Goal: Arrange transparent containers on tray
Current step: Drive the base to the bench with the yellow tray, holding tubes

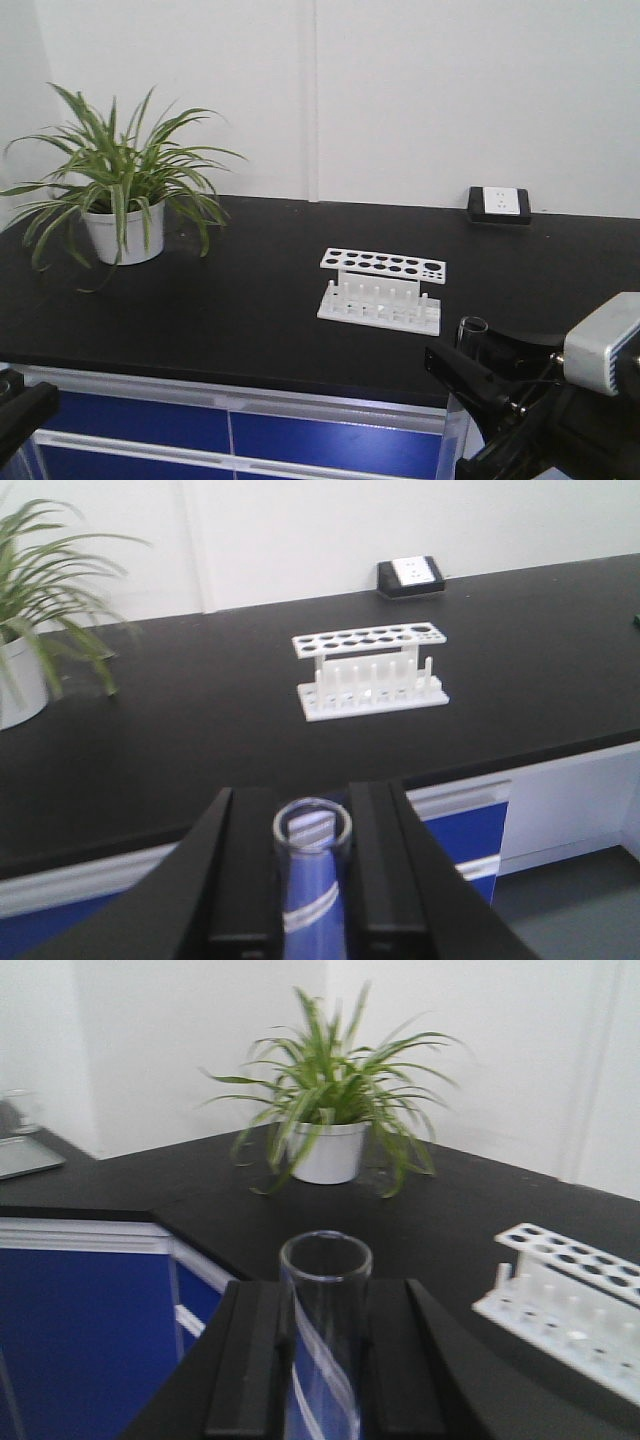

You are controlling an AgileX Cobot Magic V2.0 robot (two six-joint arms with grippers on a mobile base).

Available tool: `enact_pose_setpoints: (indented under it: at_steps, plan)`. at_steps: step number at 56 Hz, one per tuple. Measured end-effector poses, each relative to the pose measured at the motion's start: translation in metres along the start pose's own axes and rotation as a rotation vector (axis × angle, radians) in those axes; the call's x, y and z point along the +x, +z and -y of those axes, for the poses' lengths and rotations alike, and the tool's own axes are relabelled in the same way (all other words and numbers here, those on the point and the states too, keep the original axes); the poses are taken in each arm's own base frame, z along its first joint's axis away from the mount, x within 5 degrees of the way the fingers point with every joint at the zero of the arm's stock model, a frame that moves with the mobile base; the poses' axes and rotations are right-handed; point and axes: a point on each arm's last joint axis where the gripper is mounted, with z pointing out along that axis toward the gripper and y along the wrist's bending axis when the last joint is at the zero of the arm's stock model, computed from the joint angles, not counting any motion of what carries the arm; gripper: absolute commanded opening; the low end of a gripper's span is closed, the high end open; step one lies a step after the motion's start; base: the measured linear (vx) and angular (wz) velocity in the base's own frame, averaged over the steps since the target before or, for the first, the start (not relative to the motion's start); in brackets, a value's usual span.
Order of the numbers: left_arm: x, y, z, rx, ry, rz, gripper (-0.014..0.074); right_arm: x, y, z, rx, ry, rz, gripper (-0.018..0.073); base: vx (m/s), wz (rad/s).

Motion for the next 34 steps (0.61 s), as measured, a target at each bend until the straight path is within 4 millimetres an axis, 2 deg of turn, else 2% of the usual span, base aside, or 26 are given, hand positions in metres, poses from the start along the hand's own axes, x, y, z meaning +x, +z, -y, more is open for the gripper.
enact_pose_setpoints:
  at_steps: [34]
  plan:
    - [0.0000,0.0000,0.0000,0.000,-0.001,0.000,-0.0003,0.0004,-0.0001,0.0000,0.000,0.000,-0.001,-0.0013,-0.33,0.42]
